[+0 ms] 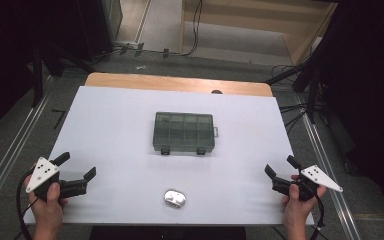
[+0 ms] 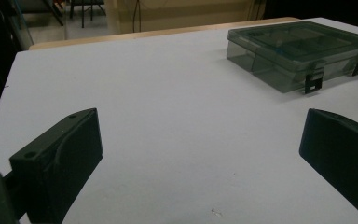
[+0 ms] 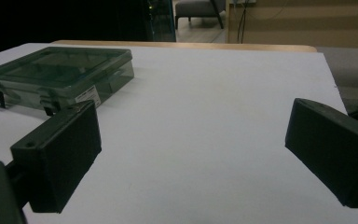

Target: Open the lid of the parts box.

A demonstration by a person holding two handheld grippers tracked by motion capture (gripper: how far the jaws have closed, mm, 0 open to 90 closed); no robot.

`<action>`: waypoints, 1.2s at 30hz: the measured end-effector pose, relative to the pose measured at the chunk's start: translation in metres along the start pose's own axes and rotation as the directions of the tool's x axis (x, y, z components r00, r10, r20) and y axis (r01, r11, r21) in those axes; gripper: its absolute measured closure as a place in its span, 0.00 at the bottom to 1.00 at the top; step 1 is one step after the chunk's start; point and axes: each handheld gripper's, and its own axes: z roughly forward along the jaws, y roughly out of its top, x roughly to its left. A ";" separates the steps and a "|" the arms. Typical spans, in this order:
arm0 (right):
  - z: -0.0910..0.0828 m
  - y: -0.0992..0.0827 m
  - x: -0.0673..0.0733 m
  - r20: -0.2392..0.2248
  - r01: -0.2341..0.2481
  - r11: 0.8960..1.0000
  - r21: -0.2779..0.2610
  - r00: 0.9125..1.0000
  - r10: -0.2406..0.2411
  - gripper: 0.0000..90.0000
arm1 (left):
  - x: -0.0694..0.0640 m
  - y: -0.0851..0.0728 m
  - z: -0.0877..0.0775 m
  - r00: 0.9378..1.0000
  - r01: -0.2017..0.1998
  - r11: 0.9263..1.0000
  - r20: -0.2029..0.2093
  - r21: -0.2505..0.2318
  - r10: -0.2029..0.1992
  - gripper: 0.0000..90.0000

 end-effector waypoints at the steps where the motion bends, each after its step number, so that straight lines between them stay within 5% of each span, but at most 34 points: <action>1: 0.000 0.000 0.002 -0.001 0.002 1.000 0.006 1.000 -0.002 0.02 | 0.000 0.000 0.000 1.000 0.002 1.000 0.011 -0.003 -0.002 0.00; 9: 0.000 0.003 0.009 -0.005 0.021 1.000 0.013 1.000 -0.021 0.02 | -0.012 0.004 0.007 1.000 -0.027 1.000 -0.006 0.015 0.027 0.00; 12: 0.001 0.005 0.013 -0.011 0.035 0.999 0.012 0.999 -0.035 0.02 | -0.019 0.008 0.015 0.999 -0.005 1.000 0.032 0.008 0.005 0.00; 23: 0.006 0.020 0.025 -0.061 0.067 0.998 0.020 0.996 -0.066 0.02 | -0.034 0.025 0.026 0.998 -0.020 1.000 0.063 -0.008 0.021 0.00; 36: 0.020 0.035 0.025 -0.066 0.048 0.999 0.014 0.997 -0.047 0.02 | -0.050 0.046 0.047 0.991 -0.021 0.999 0.133 -0.030 0.025 0.00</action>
